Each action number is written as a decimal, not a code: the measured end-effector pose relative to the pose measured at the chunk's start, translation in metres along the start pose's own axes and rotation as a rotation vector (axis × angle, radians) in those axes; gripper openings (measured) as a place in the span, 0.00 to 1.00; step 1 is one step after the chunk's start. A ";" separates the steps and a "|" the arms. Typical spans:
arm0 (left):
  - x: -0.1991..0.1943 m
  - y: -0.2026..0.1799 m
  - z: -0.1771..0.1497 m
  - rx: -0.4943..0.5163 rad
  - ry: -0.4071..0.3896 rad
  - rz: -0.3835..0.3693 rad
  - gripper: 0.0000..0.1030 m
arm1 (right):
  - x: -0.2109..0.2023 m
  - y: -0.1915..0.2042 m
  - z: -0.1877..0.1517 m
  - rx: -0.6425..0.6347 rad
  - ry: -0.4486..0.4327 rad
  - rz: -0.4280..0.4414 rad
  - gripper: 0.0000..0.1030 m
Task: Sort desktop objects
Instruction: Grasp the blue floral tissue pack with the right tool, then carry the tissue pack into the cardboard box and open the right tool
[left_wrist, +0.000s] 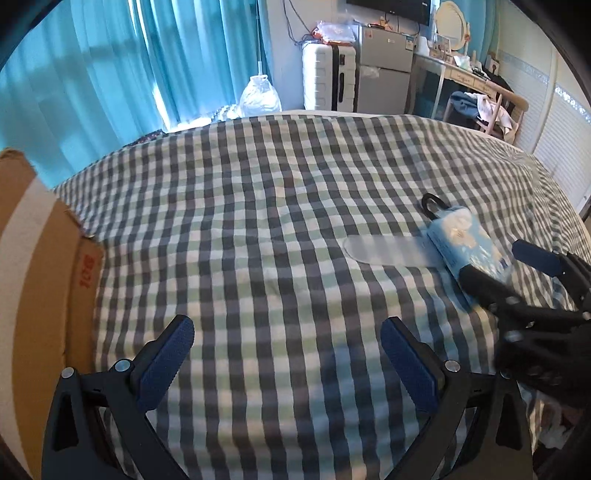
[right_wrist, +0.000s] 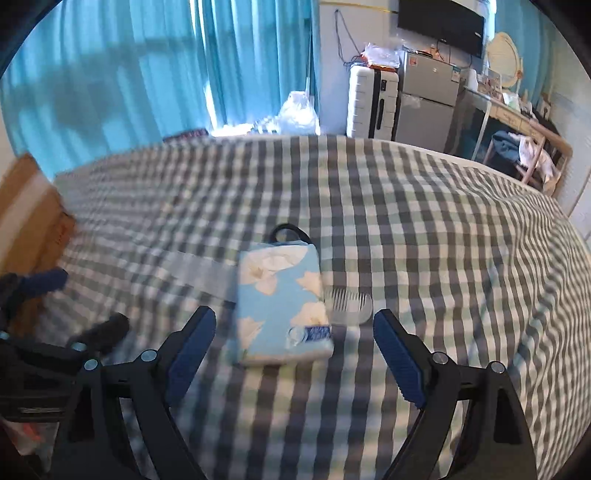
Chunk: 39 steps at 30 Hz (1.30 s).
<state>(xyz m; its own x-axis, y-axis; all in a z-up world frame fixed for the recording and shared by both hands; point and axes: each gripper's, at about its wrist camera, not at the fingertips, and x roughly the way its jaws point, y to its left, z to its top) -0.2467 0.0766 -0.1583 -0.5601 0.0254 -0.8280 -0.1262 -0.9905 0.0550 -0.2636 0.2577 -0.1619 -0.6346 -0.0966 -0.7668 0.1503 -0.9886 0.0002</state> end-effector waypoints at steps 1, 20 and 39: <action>0.002 -0.002 0.001 0.000 -0.001 -0.006 1.00 | 0.006 0.001 0.000 -0.014 0.014 -0.007 0.84; 0.012 -0.090 0.065 0.003 -0.037 -0.191 1.00 | -0.026 -0.095 -0.011 0.285 -0.034 -0.068 0.51; 0.044 -0.124 0.078 0.090 0.012 -0.261 0.11 | -0.018 -0.122 -0.007 0.366 -0.021 -0.064 0.51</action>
<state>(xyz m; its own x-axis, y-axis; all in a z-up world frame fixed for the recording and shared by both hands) -0.3199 0.2112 -0.1584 -0.4897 0.2761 -0.8270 -0.3376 -0.9346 -0.1121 -0.2655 0.3805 -0.1524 -0.6497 -0.0317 -0.7595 -0.1690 -0.9681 0.1850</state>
